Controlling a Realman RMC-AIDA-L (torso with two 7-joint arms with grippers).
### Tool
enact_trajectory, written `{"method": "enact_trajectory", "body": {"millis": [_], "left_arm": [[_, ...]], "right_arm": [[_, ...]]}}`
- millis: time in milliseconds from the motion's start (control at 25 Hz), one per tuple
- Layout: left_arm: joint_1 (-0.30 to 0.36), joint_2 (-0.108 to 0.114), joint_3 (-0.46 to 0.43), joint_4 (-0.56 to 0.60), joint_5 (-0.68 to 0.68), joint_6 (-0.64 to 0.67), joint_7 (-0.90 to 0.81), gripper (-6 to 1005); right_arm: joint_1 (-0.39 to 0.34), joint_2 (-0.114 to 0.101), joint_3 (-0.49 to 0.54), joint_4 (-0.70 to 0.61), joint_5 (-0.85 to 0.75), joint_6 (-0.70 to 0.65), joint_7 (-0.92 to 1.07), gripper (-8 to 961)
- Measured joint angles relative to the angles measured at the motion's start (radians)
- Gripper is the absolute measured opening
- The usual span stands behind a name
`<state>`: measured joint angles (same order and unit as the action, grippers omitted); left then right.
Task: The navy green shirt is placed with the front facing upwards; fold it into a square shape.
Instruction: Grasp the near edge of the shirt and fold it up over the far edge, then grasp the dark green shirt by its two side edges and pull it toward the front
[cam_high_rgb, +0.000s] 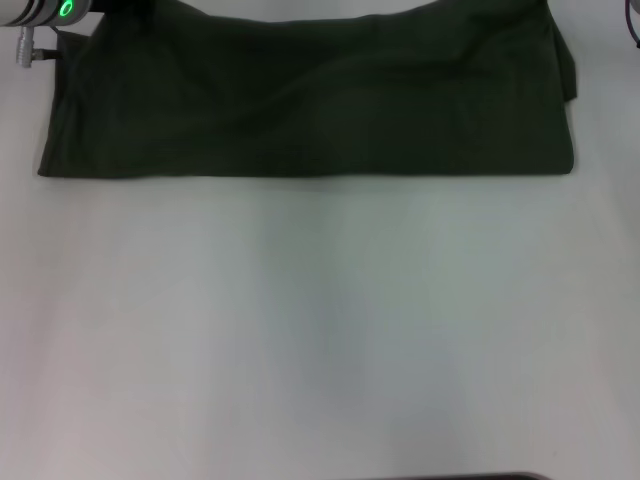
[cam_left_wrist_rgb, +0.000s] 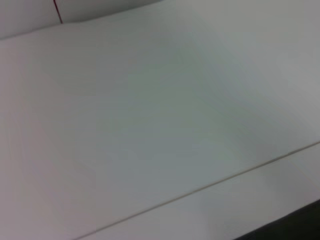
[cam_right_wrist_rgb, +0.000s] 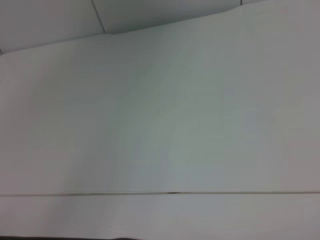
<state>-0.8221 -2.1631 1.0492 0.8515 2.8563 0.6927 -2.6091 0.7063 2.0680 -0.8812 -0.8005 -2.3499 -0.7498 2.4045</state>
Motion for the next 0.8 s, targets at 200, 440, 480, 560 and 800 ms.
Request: {"method": "enact_trajectory", "body": {"millis": [200,440,480,560,800], "left_arm": [[-0.004,0.003,-0.012,-0.012,0.0,-0.007,-0.025,87],[0.003,0.003,-0.017,-0.006,0.0,-0.014,-0.035,284],[0.003,0.003,-0.019,-0.006,0.0,-0.014,-0.036,323],[0.003,0.003,-0.021,-0.006,0.0,-0.014,-0.037,421],[0.007,0.003,-0.022,0.004,0.0,-0.011,-0.038,688]], "right_arm": [[0.006,-0.006,-0.008,0.016,0.0,0.002,-0.003,101],[0.007,-0.024,-0.006,0.014,-0.014,0.006,0.001,319],[0.008,-0.028,-0.004,0.012,-0.022,0.005,0.003,360],[0.011,-0.036,0.0,0.006,-0.035,-0.001,0.008,443],[0.018,-0.045,0.002,-0.014,-0.037,-0.03,0.01,595]]}}
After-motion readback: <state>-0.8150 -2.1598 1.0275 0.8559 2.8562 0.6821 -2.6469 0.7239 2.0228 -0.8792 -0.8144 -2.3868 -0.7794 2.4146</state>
